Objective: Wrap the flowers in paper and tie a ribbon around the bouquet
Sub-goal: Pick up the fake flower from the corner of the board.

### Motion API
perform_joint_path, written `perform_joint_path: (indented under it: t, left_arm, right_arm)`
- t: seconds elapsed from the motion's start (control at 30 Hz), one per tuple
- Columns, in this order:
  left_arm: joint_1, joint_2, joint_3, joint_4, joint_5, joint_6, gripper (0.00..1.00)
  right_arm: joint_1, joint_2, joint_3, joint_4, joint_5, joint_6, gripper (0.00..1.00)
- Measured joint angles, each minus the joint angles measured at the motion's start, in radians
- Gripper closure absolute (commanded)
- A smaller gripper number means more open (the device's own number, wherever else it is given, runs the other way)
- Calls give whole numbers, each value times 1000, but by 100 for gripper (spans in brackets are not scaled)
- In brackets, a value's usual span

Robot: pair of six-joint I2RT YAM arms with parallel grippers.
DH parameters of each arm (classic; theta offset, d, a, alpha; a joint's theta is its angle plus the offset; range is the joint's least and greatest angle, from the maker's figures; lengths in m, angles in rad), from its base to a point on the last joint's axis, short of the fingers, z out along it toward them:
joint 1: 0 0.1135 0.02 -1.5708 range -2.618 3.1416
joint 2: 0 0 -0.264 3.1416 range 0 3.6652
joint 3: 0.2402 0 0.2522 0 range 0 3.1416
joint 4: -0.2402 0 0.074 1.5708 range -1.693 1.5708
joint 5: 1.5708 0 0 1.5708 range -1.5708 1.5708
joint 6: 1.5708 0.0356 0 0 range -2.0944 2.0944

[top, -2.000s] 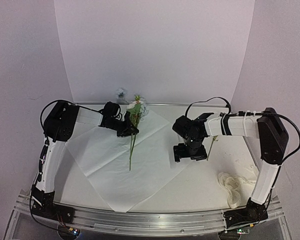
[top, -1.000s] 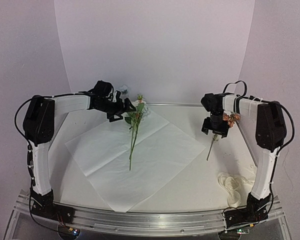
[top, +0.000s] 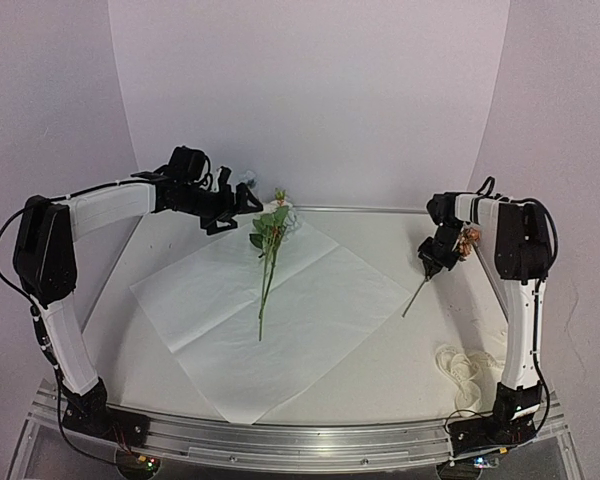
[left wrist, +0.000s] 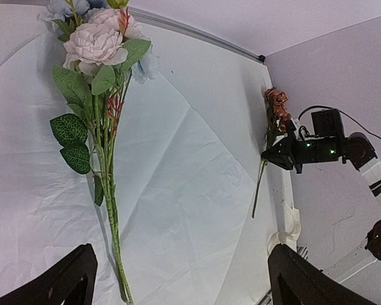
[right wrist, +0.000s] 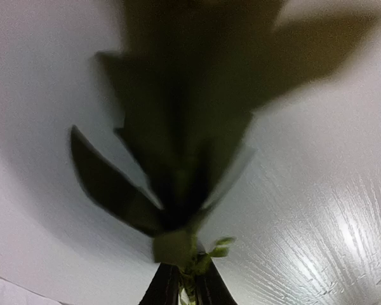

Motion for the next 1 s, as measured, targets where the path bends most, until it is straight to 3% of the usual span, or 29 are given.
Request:
perform_joint_path:
  t: [0.37, 0.6, 0.83, 1.0]
  left_arm:
    - [0, -5, -84, 10, 25, -33, 5]
    - [0, -17, -125, 53, 50, -54, 5]
    - [0, -18, -159, 113, 88, -76, 5]
    - [-4, -25, -199, 174, 123, -90, 6]
  right_arm:
    - [3, -58, -92, 27, -21, -54, 100]
    - [34, -211, -198, 34, -23, -77, 100]
    - [110, -409, -277, 74, -27, -69, 100]
    - [220, -465, -311, 142, -45, -16, 100]
